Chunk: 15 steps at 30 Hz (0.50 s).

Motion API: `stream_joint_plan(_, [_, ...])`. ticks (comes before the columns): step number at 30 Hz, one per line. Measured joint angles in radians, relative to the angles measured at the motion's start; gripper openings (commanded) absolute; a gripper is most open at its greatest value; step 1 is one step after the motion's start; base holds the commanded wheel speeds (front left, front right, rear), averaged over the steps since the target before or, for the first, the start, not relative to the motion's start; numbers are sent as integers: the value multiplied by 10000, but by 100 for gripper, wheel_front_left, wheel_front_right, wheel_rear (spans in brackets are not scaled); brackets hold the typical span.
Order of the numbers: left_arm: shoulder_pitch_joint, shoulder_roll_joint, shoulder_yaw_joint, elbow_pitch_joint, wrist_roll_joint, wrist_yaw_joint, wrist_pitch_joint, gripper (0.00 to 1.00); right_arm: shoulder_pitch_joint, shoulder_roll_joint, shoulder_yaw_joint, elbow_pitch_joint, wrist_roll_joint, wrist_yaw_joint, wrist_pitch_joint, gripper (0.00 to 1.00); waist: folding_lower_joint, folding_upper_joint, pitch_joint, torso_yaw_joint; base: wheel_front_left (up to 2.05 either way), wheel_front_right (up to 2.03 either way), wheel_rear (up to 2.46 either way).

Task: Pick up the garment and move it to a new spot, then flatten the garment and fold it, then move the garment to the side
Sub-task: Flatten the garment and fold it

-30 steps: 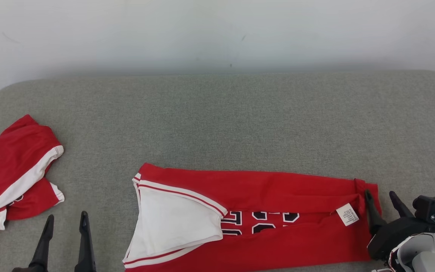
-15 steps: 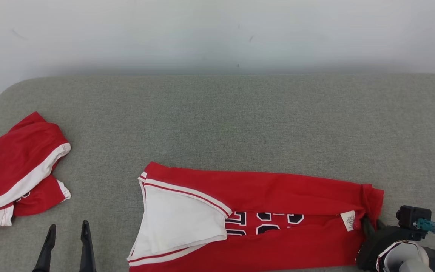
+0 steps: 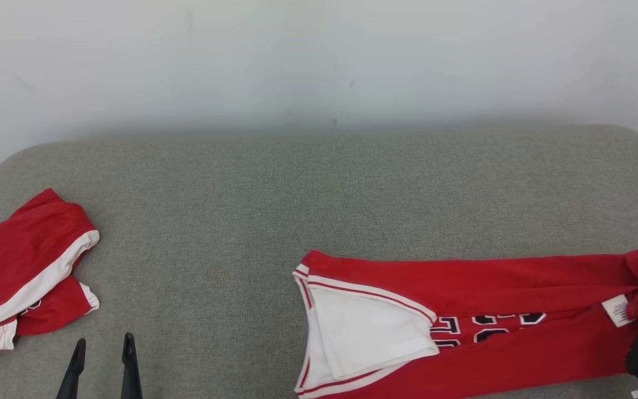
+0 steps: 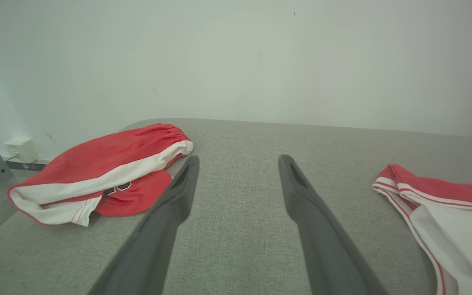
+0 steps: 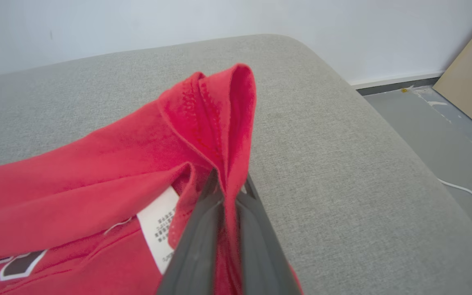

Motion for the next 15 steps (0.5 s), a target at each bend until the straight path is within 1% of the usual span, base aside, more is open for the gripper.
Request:
stream_joint_plan(1, [0,0,0,0,0,0,0,100,0,0,0,0,0,0,0,0,0,0,0,0,0,0,0])
stream_joint_plan(4, [34,-73,58,4,65,-73,0,100,-105,-393,-90,-123,2,0,86,0,0,0,-83,-69,0,0,0])
stream_joint_plan(8, [176,-157,209,31,86,-92,0,100,-117,-391,29,-821,44,2,182,0,0,-1,-225,-194,0,0,0])
stream_joint_plan(11, [275,-232,322,31,98,-142,0,100,-30,-98,134,-1680,198,0,385,0,0,-1,-319,-318,0,0,0])
stream_joint_plan(15, [292,-293,433,31,117,-178,0,100,411,673,435,-3068,537,0,901,0,0,0,-416,-469,0,0,0])
